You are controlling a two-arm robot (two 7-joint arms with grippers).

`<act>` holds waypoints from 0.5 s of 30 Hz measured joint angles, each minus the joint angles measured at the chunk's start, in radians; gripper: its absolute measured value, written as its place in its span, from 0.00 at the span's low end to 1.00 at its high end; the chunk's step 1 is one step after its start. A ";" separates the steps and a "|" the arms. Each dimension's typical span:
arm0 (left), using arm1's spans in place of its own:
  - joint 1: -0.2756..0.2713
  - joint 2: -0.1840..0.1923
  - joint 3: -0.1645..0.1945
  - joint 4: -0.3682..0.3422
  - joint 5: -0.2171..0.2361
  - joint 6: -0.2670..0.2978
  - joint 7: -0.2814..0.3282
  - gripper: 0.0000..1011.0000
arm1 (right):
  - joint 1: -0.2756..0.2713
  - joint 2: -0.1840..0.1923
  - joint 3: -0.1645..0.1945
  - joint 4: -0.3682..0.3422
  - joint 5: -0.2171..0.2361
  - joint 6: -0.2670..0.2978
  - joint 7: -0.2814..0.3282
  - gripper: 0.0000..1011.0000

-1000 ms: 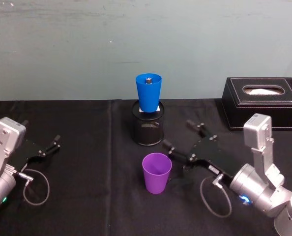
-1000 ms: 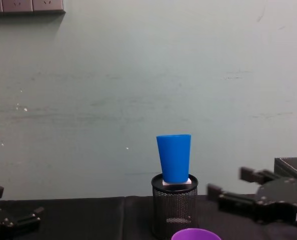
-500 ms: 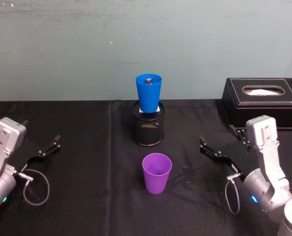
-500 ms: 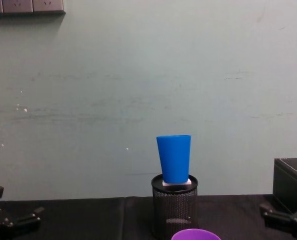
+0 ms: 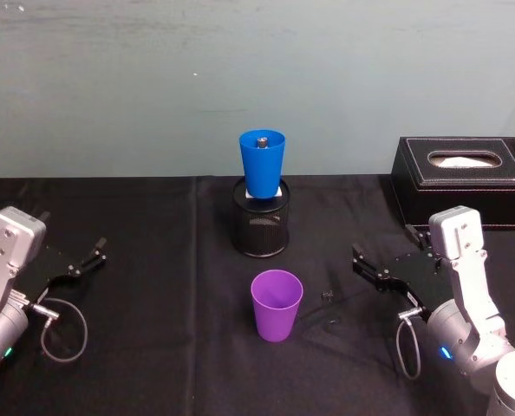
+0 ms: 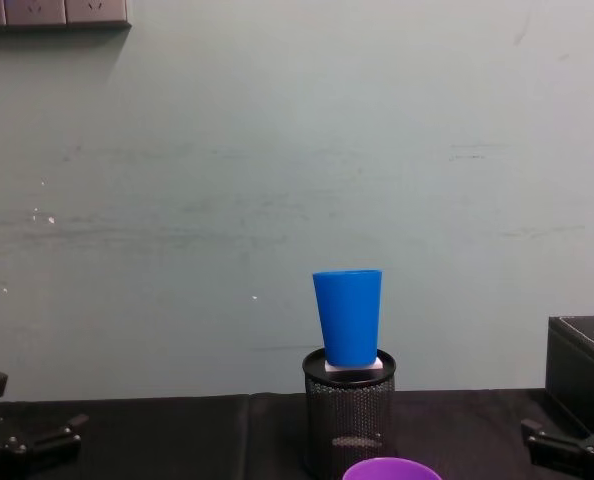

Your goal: Pick up one cup with a gripper and tap it against the other cup.

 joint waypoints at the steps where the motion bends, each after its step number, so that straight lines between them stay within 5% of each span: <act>1: 0.000 0.000 0.000 0.000 0.000 0.000 0.000 0.99 | 0.000 0.000 0.000 0.000 0.000 0.000 0.000 0.99; 15: 0.000 0.000 0.000 0.000 0.000 0.000 0.000 0.99 | 0.000 0.002 -0.001 -0.002 0.002 -0.001 0.000 0.99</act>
